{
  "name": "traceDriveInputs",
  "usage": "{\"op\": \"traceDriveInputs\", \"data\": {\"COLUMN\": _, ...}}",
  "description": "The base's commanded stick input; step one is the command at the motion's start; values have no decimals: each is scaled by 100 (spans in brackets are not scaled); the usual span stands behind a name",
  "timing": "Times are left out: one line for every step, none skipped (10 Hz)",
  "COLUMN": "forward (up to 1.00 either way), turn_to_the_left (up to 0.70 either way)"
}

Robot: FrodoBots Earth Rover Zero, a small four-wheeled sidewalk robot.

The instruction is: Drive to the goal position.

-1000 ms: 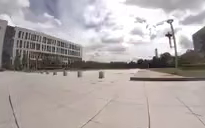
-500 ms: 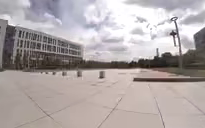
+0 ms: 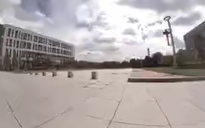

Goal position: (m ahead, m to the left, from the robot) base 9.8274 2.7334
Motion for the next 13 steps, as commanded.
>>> {"op": "traceDriveInputs", "data": {"forward": 70, "turn_to_the_left": 0}}
{"op": "traceDriveInputs", "data": {"forward": 70, "turn_to_the_left": 0}}
{"op": "traceDriveInputs", "data": {"forward": 70, "turn_to_the_left": 0}}
{"op": "traceDriveInputs", "data": {"forward": 70, "turn_to_the_left": 1}}
{"op": "traceDriveInputs", "data": {"forward": 70, "turn_to_the_left": 1}}
{"op": "traceDriveInputs", "data": {"forward": 70, "turn_to_the_left": 3}}
{"op": "traceDriveInputs", "data": {"forward": 70, "turn_to_the_left": -22}}
{"op": "traceDriveInputs", "data": {"forward": 70, "turn_to_the_left": -35}}
{"op": "traceDriveInputs", "data": {"forward": 70, "turn_to_the_left": -35}}
{"op": "traceDriveInputs", "data": {"forward": 70, "turn_to_the_left": -9}}
{"op": "traceDriveInputs", "data": {"forward": 70, "turn_to_the_left": 5}}
{"op": "traceDriveInputs", "data": {"forward": 70, "turn_to_the_left": 3}}
{"op": "traceDriveInputs", "data": {"forward": 70, "turn_to_the_left": 4}}
